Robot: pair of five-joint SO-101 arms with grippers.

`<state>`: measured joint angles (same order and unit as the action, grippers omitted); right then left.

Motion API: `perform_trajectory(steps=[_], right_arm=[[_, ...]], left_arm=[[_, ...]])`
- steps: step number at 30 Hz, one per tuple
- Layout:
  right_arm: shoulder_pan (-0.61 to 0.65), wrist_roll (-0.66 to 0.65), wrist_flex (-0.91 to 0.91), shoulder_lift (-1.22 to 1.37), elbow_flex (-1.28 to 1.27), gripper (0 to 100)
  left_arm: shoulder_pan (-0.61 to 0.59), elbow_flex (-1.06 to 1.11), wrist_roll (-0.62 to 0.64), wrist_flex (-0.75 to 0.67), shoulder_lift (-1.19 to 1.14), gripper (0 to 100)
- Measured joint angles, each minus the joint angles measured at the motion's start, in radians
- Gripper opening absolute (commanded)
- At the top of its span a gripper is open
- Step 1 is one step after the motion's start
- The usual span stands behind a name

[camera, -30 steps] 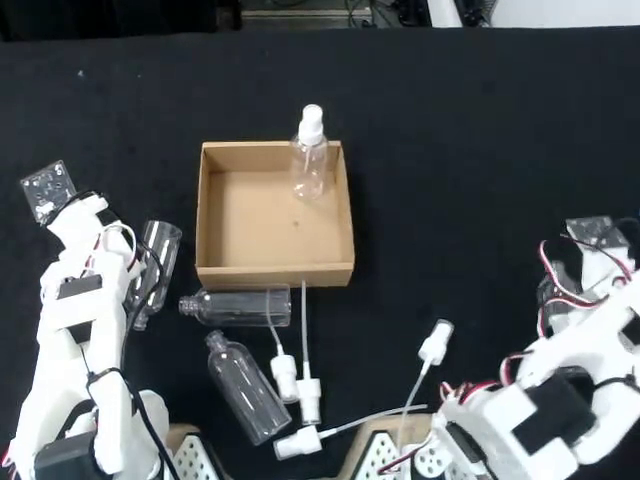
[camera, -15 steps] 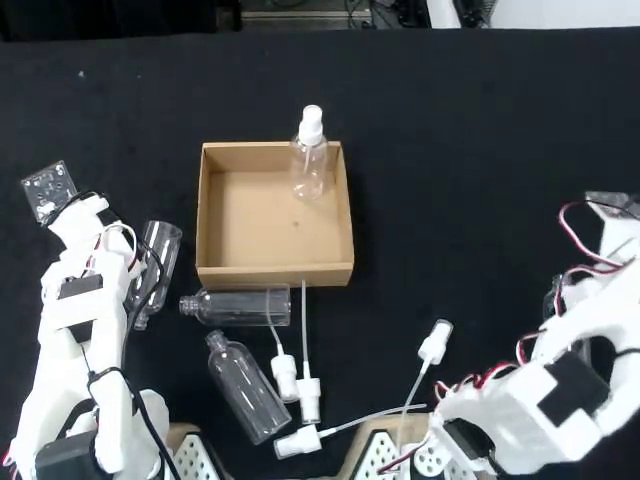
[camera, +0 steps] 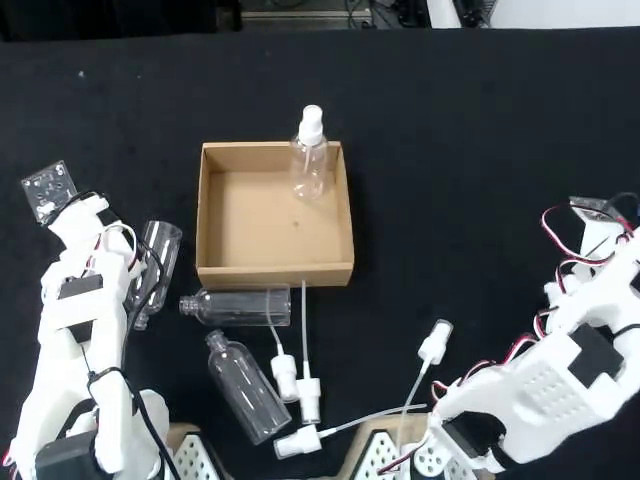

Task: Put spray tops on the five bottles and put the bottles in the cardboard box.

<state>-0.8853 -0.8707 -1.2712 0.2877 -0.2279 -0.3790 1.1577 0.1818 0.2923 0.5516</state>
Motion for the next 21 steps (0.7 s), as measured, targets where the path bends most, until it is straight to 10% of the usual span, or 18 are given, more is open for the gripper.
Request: perform_trajectory(steps=[5, 12, 21], right_arm=[[0.000, 0.000, 0.021, 0.000, 0.006, 1.0], [0.025, -0.032, 0.021, 0.000, 0.032, 1.4], [0.071, -0.632, 0.025, 0.011, 0.098, 7.8]], left_arm=[[0.000, 0.000, 0.000, 0.000, 0.000, 3], [0.000, 0.000, 0.000, 0.000, 0.000, 3], [0.000, 0.000, 0.000, 0.000, 0.000, 3]])
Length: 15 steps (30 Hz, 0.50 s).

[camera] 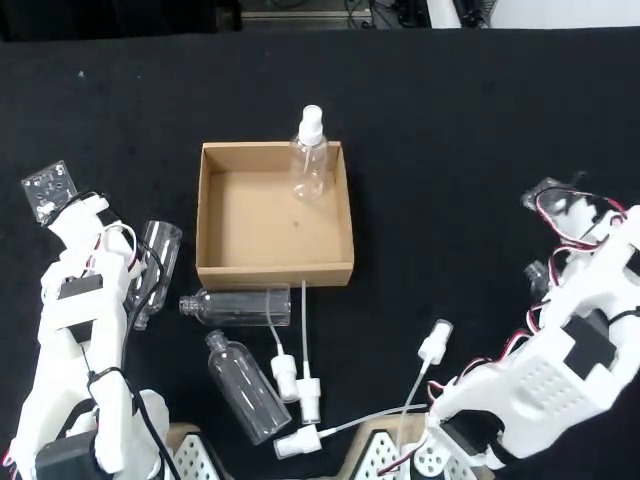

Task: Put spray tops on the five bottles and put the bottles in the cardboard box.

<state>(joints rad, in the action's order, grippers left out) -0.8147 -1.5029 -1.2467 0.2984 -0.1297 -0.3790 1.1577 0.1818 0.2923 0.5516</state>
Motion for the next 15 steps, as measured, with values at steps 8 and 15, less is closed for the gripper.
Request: perform_trajectory(steps=[8, 15], right_arm=[[0.026, -0.043, 0.000, 0.000, -0.044, 27.5], [0.031, 0.084, 0.002, 0.000, -0.044, 11.9]], left_arm=[[0.000, 0.000, 0.000, 0.000, 0.000, 3], [0.000, 0.000, 0.000, 0.000, 0.000, 3]])
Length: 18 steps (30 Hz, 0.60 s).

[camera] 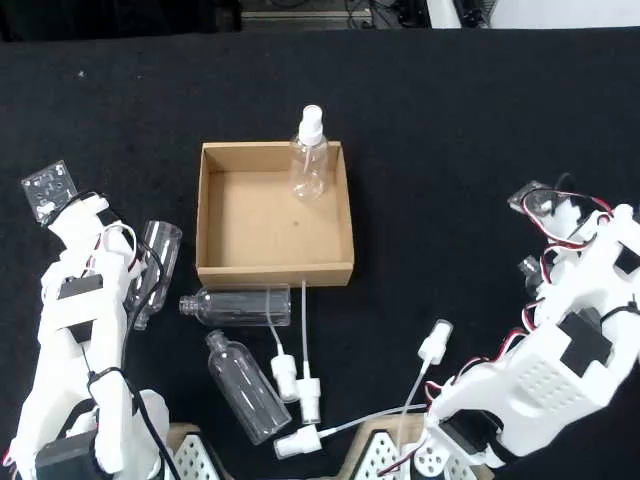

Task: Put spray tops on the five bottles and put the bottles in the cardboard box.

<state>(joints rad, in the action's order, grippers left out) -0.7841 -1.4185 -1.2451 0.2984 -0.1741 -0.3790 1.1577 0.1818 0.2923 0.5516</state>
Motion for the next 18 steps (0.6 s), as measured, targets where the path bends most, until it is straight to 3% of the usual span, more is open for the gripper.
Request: perform_trajectory(steps=[5, 12, 18], right_arm=[[0.029, 0.095, 0.003, -0.002, -0.031, 8.9], [0.058, 0.110, 0.063, -0.025, -0.107, 23.1], [0.068, 0.110, 0.089, -0.009, -0.153, 24.3]], left_arm=[[0.000, 0.000, 0.000, 0.000, 0.000, 3], [0.000, 0.000, 0.000, 0.000, 0.000, 3], [0.000, 0.000, 0.000, 0.000, 0.000, 3]])
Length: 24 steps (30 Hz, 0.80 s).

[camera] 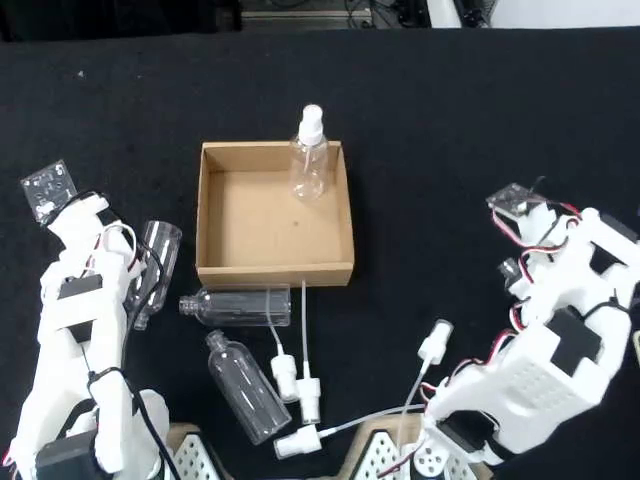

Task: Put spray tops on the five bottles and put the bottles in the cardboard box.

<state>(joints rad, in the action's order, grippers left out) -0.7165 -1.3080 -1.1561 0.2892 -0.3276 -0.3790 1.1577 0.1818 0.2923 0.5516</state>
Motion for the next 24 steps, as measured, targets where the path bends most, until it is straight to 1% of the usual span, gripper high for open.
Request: perform_trajectory(steps=[10, 12, 15, 19, 24], right_arm=[[0.025, 0.164, 0.014, 0.003, 0.011, 24.8], [0.034, 0.180, -0.003, 0.005, 0.031, 24.8], [0.038, 0.184, -0.057, 0.008, 0.075, 24.8], [0.041, 0.180, -0.063, 0.008, 0.103, 24.8], [0.041, 0.089, -0.041, 0.008, 0.074, 24.7]], left_arm=[[-0.002, 0.000, 0.000, 0.000, 0.000, 3], [-0.002, 0.000, 0.000, 0.000, 0.000, 3], [-0.002, 0.000, 0.000, 0.000, 0.000, 3], [-0.002, 0.000, 0.000, 0.000, 0.000, 3], [-0.002, 0.000, 0.000, 0.000, 0.000, 3]])
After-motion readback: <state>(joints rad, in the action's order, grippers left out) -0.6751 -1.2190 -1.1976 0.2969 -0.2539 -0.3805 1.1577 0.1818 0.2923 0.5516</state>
